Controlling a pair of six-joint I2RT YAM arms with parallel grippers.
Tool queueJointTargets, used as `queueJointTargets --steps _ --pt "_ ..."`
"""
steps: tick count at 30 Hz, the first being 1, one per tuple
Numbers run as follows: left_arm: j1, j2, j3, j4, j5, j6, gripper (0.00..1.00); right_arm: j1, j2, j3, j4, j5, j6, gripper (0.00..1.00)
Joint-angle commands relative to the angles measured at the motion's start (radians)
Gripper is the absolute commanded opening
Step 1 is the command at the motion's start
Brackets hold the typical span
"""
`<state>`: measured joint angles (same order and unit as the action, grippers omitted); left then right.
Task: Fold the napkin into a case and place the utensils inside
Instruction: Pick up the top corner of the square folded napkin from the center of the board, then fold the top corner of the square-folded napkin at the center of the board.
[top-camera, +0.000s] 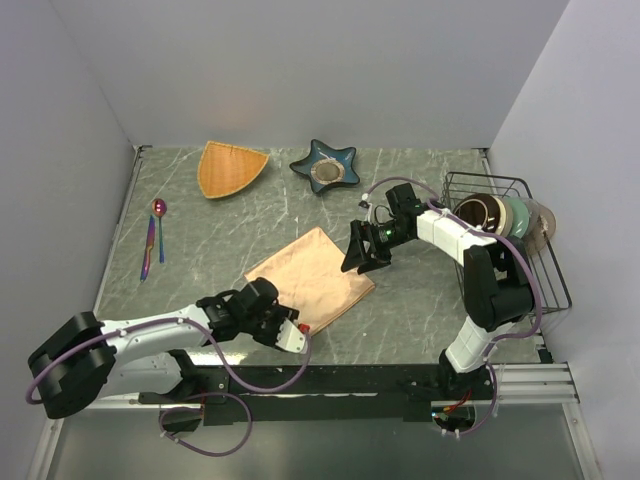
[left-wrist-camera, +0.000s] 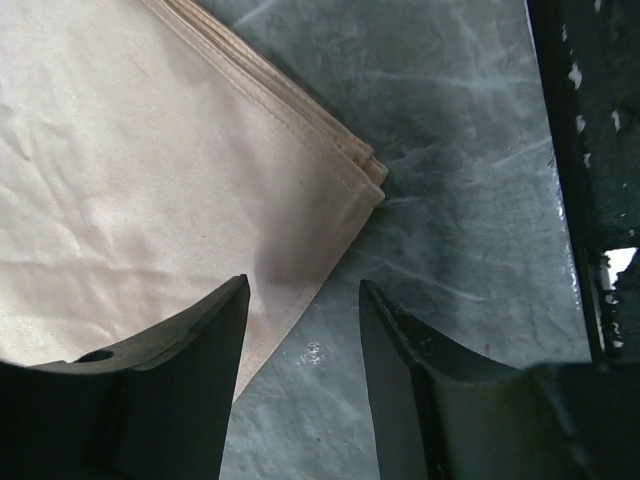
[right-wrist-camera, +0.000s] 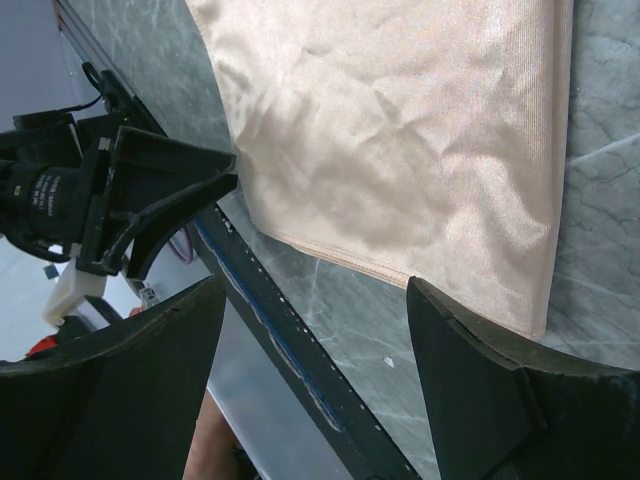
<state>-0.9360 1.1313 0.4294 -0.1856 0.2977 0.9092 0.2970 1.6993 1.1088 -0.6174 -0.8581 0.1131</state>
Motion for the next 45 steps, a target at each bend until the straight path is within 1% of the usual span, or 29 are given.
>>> queueJointTargets --steps 1,3,4,6,7,9,10,13,15,17,18,19,23,26,31,34,35,36,37,38,40,43,45 --pt "-0.015 0.019 -0.024 0.064 -0.023 0.082 0.51 -0.007 0.002 0.034 -0.015 -0.015 -0.018 0.81" --pt "-0.018 0.025 -0.034 0.078 -0.026 0.091 0.49 -0.007 0.002 0.034 -0.018 -0.015 -0.021 0.81" --pt "-0.018 0.025 -0.038 0.081 -0.025 0.092 0.46 -0.007 0.002 0.036 -0.021 -0.015 -0.021 0.81" --pt "-0.018 0.015 -0.041 0.089 -0.025 0.091 0.43 -0.006 0.003 0.034 -0.021 -0.015 -0.023 0.81" --pt "-0.018 0.013 -0.04 0.089 -0.023 0.085 0.38 -0.007 0.003 0.034 -0.021 -0.015 -0.023 0.81" --pt "-0.018 0.012 -0.034 0.087 -0.025 0.082 0.33 -0.007 0.008 0.033 -0.019 -0.016 -0.02 0.81" --pt "-0.017 0.012 -0.029 0.089 -0.022 0.07 0.27 -0.007 0.01 0.034 -0.015 -0.018 -0.02 0.81" --pt "-0.017 0.013 -0.014 0.083 -0.016 0.053 0.19 -0.006 0.014 0.037 -0.016 -0.019 -0.015 0.81" --pt "-0.015 0.005 -0.006 0.08 -0.008 0.048 0.16 -0.007 0.014 0.037 -0.016 -0.019 -0.015 0.81" --pt "-0.014 0.004 0.006 0.069 -0.005 0.039 0.1 -0.007 0.013 0.036 -0.016 -0.018 -0.016 0.81" --pt "-0.011 0.002 0.017 0.067 0.006 0.036 0.04 -0.009 0.013 0.036 -0.016 -0.016 -0.016 0.81" --pt "-0.009 0.002 0.022 0.066 0.008 0.03 0.02 -0.007 0.014 0.034 -0.016 -0.018 -0.016 0.81" --pt "0.014 0.011 0.063 0.034 0.044 0.023 0.03 -0.009 0.017 0.037 -0.019 -0.018 -0.018 0.81" --pt "0.06 0.036 0.118 -0.001 0.086 0.002 0.05 -0.009 0.019 0.039 -0.015 -0.013 -0.02 0.81" --pt "0.127 0.117 0.256 -0.072 0.176 -0.044 0.06 -0.027 0.023 0.039 -0.012 -0.01 -0.016 0.81" --pt "0.175 0.208 0.362 -0.132 0.216 -0.081 0.11 -0.047 0.025 0.042 -0.007 -0.01 -0.016 0.8" --pt "0.198 0.263 0.429 -0.153 0.23 -0.087 0.12 -0.051 0.025 0.042 -0.005 -0.01 -0.02 0.8" --pt "0.213 0.293 0.463 -0.188 0.244 -0.116 0.12 -0.059 0.029 0.043 -0.005 -0.01 -0.02 0.8" --pt "0.23 0.353 0.497 -0.199 0.28 -0.139 0.12 -0.064 0.033 0.048 -0.005 -0.01 -0.026 0.79" --pt "0.264 0.382 0.564 -0.209 0.297 -0.156 0.12 -0.07 0.036 0.046 -0.005 -0.012 -0.026 0.79" --pt "0.305 0.46 0.623 -0.219 0.328 -0.21 0.12 -0.084 0.04 0.046 -0.001 -0.012 -0.027 0.79" --pt "0.344 0.553 0.747 -0.23 0.354 -0.259 0.12 -0.101 0.042 0.04 0.015 -0.012 -0.024 0.77" --pt "0.361 0.594 0.787 -0.238 0.363 -0.285 0.12 -0.105 0.039 0.033 0.018 -0.009 -0.029 0.76"
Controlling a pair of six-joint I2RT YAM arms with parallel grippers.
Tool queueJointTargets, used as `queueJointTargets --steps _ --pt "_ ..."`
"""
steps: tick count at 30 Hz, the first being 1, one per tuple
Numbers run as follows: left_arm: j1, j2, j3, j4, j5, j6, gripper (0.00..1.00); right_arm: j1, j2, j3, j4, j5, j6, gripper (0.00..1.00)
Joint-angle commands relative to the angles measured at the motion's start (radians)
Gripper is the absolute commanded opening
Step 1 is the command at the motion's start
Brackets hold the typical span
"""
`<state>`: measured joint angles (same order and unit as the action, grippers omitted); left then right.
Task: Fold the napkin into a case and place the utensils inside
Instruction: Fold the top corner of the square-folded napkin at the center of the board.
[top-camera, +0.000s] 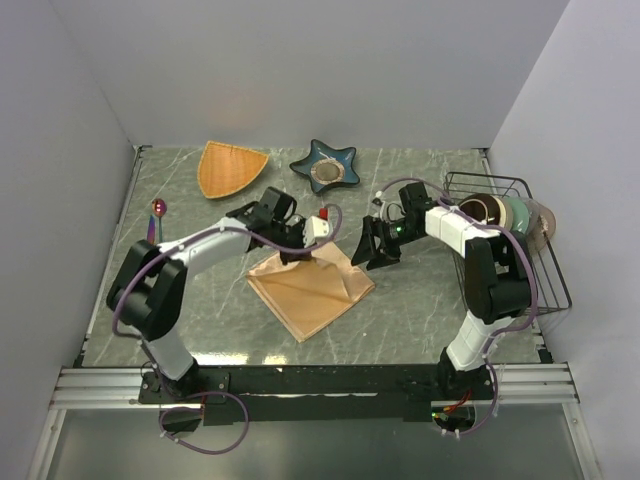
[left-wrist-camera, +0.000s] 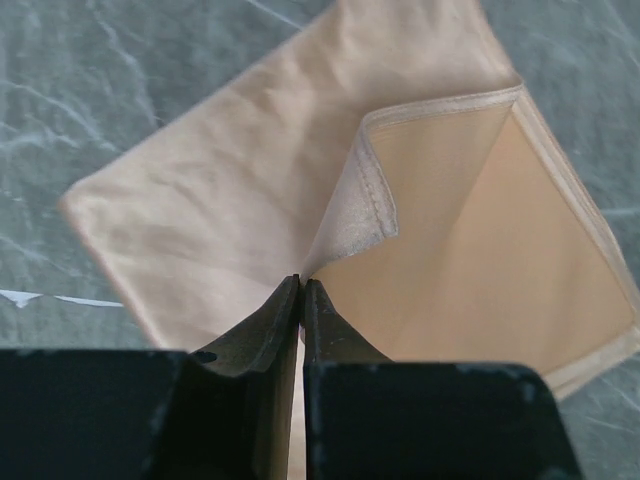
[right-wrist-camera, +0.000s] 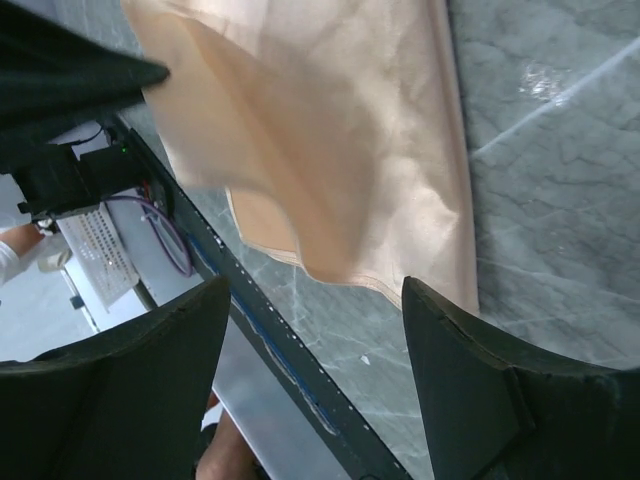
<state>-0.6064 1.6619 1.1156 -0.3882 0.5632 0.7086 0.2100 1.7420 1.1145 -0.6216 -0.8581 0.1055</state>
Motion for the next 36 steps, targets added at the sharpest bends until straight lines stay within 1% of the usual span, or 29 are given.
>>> queueJointTargets --steps 1,7,10,16,24,30,36 --pt "0.045 0.1 0.131 -0.041 0.101 -0.089 0.11 -0.023 -0.006 0.027 0.022 -0.006 -0.026 0.74" --pt "0.103 0.222 0.21 -0.04 0.098 -0.135 0.12 -0.04 -0.002 0.031 -0.003 0.013 -0.055 0.67" --pt "0.134 0.258 0.242 -0.038 0.119 -0.172 0.12 -0.043 -0.001 0.033 -0.003 0.017 -0.061 0.64" --pt "0.18 0.298 0.277 -0.018 0.139 -0.241 0.12 -0.044 0.007 0.024 0.01 0.018 -0.055 0.63" --pt "0.194 0.334 0.303 -0.02 0.121 -0.255 0.13 -0.044 0.014 0.021 0.014 0.013 -0.05 0.62" --pt "0.194 0.352 0.329 -0.032 0.103 -0.251 0.16 -0.044 0.01 0.008 0.017 0.016 -0.052 0.57" --pt "0.194 0.372 0.386 -0.051 0.095 -0.262 0.26 -0.044 0.004 0.002 0.014 0.014 -0.052 0.53"
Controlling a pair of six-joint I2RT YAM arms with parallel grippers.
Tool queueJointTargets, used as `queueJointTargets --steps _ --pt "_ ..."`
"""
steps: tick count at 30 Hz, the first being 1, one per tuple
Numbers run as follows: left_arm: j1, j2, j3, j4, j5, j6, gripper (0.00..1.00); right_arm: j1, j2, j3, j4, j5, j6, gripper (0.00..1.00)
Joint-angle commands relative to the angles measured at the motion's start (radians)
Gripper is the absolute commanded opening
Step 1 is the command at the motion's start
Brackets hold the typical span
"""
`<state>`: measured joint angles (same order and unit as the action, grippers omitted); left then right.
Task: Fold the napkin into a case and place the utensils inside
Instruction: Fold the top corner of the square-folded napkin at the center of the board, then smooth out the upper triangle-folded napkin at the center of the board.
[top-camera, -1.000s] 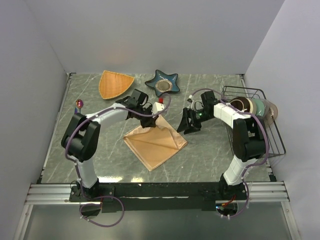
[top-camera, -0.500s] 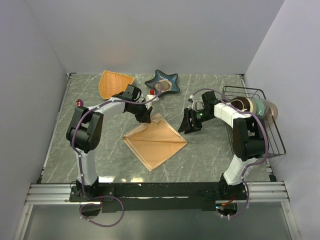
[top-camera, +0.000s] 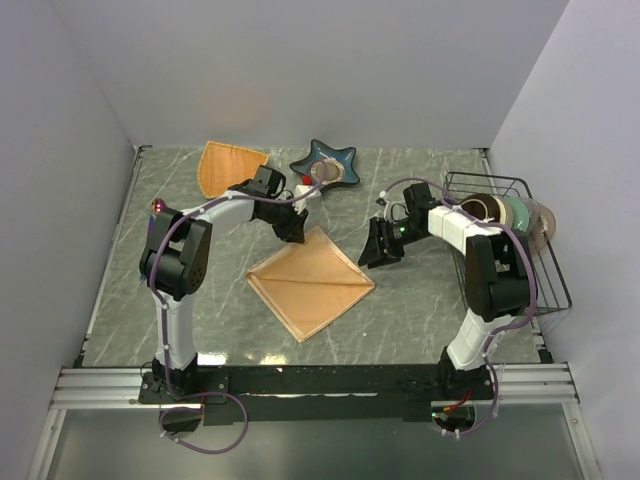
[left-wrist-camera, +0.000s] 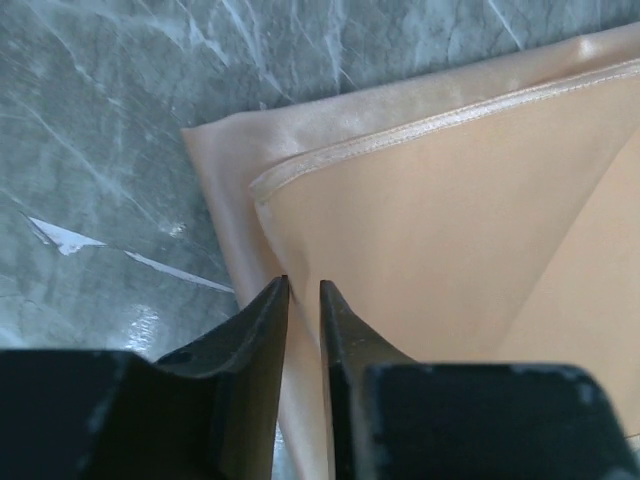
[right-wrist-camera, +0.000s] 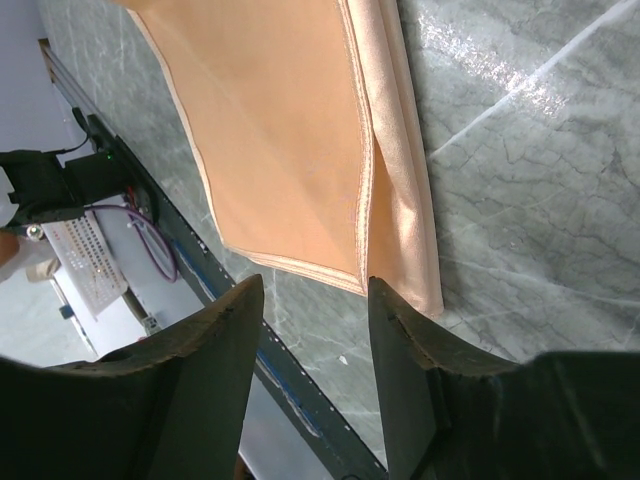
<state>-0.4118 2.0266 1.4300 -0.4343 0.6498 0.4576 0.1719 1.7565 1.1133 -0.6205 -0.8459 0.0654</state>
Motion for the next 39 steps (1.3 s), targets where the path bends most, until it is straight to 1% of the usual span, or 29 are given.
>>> queueJointTargets --steps 1,3,4,6,8,12,15,20,26,31,34,36,37,39 --pt "-0.001 0.011 0.078 -0.004 0.005 -0.017 0.29 -0.006 -0.011 0.003 0.011 0.002 -0.013 0.53" --pt "-0.001 0.006 0.096 -0.015 0.001 -0.019 0.34 -0.006 -0.015 0.005 0.01 0.004 -0.015 0.52" --pt "0.001 0.003 0.101 -0.023 -0.001 -0.019 0.4 -0.006 -0.017 0.006 0.008 0.005 -0.016 0.53" --pt "0.013 -0.035 0.087 -0.015 0.004 -0.031 0.44 -0.005 -0.029 0.006 0.007 0.011 -0.021 0.52" --pt "0.033 -0.08 0.057 0.003 0.02 -0.077 0.47 -0.005 -0.048 0.006 0.016 0.019 -0.019 0.52" --pt "0.077 -0.208 -0.052 -0.029 0.042 -0.12 0.48 0.015 -0.066 0.006 0.053 0.057 -0.012 0.48" --pt "0.09 -0.258 -0.115 -0.06 0.04 -0.141 0.49 0.052 -0.061 0.014 0.074 0.097 -0.01 0.47" --pt "0.093 -0.301 -0.192 -0.049 0.008 -0.217 0.5 0.118 -0.065 -0.006 0.123 0.191 -0.012 0.42" --pt "0.097 -0.328 -0.288 -0.029 -0.006 -0.249 0.5 0.152 -0.055 -0.03 0.142 0.222 -0.012 0.4" --pt "0.107 -0.344 -0.329 -0.032 -0.004 -0.267 0.56 0.152 -0.026 -0.038 0.142 0.234 -0.025 0.4" --pt "0.114 -0.362 -0.35 -0.018 -0.027 -0.277 0.55 0.153 -0.009 -0.043 0.142 0.248 -0.03 0.4" --pt "0.117 -0.364 -0.356 -0.024 -0.039 -0.272 0.53 0.152 0.001 -0.049 0.142 0.257 -0.03 0.38" --pt "0.119 -0.362 -0.356 -0.029 -0.047 -0.27 0.52 0.152 0.004 -0.052 0.14 0.258 -0.032 0.35" --pt "0.122 -0.353 -0.355 -0.04 -0.047 -0.263 0.49 0.152 0.012 -0.056 0.139 0.263 -0.033 0.32"
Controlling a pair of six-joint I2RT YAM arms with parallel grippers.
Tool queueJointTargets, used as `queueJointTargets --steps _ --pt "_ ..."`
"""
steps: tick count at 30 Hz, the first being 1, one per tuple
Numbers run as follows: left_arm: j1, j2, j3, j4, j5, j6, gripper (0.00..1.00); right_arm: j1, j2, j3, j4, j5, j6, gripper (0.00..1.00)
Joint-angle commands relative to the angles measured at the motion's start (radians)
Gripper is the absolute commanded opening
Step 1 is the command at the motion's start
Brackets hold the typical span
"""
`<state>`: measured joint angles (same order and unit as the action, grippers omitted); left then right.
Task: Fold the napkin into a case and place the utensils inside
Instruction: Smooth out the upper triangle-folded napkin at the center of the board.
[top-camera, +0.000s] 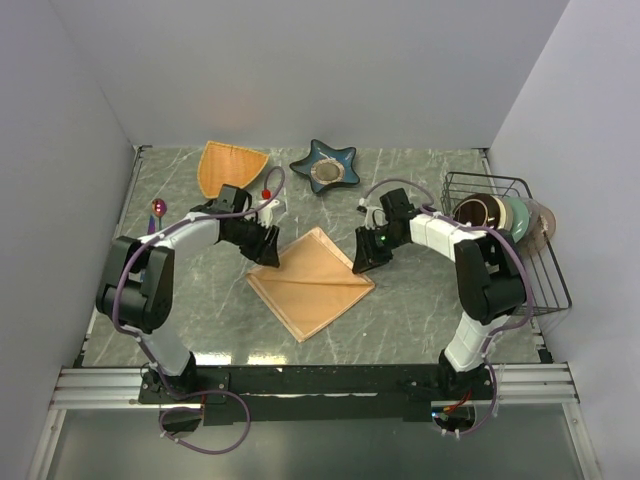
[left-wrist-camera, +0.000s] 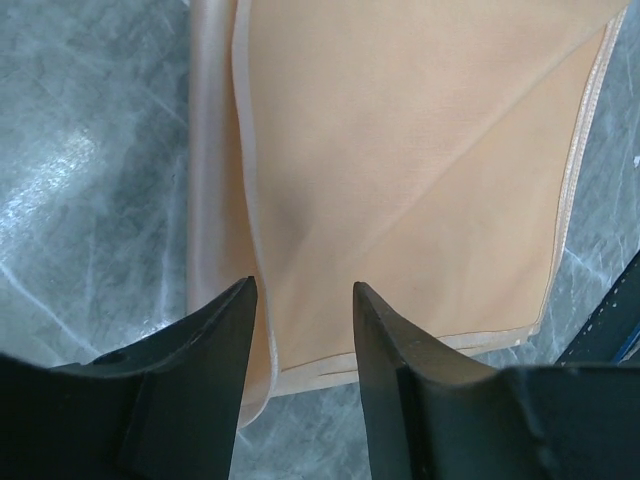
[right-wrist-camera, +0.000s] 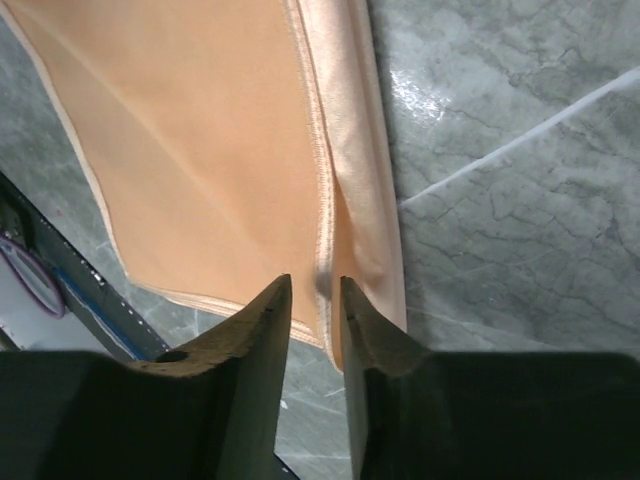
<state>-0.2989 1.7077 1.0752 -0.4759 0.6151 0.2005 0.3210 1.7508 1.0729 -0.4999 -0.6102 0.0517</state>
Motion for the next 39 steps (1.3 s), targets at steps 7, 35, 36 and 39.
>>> queueJointTargets --steps 7,35,36,39 --pt "0.01 0.004 0.014 0.014 -0.021 -0.01 0.29 0.003 0.027 -0.024 0.003 0.064 -0.029 0.23" --pt "0.11 -0.327 -0.162 0.271 0.378 -0.396 0.66 -0.013 -0.24 0.018 0.003 -0.198 0.048 0.81" --pt "0.11 -0.35 -0.202 0.319 0.399 -0.441 0.72 -0.005 -0.252 -0.008 0.056 -0.227 0.104 0.84" --pt "0.109 -0.411 -0.336 0.488 0.422 -0.579 0.81 0.035 -0.249 -0.066 0.2 -0.34 0.224 0.98"
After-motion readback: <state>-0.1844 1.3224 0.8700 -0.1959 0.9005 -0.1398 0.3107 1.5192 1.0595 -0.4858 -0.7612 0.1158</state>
